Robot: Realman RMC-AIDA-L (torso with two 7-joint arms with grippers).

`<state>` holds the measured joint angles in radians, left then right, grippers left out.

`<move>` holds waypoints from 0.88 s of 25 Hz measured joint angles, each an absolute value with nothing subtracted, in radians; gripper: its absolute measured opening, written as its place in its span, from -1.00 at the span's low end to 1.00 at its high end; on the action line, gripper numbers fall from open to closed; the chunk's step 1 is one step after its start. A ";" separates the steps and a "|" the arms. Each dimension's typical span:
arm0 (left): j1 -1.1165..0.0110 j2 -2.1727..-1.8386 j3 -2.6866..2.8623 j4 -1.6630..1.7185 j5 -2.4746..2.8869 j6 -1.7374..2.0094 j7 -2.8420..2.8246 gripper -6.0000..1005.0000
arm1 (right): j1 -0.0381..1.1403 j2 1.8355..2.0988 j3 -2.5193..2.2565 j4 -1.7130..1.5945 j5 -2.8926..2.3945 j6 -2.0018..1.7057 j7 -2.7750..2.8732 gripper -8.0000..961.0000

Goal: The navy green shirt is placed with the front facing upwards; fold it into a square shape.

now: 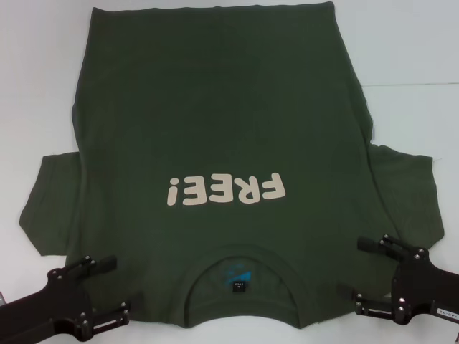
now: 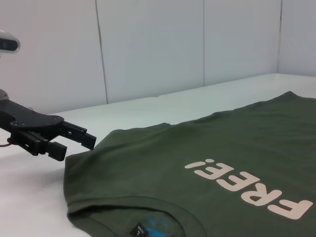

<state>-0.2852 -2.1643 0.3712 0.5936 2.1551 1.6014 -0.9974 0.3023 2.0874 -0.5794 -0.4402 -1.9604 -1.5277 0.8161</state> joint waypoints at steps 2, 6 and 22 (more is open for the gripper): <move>-0.286 -2.164 0.371 0.594 2.155 1.601 -0.998 0.67 | 0.301 2.087 -0.579 -0.441 -1.960 -1.529 0.816 0.93; -0.285 -2.164 0.371 0.594 2.155 1.601 -0.999 0.67 | 0.299 2.088 -0.579 -0.442 -1.960 -1.530 0.816 0.93; -0.385 -2.077 0.281 0.676 2.173 1.607 -1.764 0.65 | 0.301 2.088 -0.580 -0.441 -1.960 -1.531 0.816 0.93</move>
<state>-0.3851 -2.0767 0.2805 0.6756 2.1735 1.6070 -1.7644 0.3007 2.0876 -0.5797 -0.4412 -1.9604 -1.5310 0.8162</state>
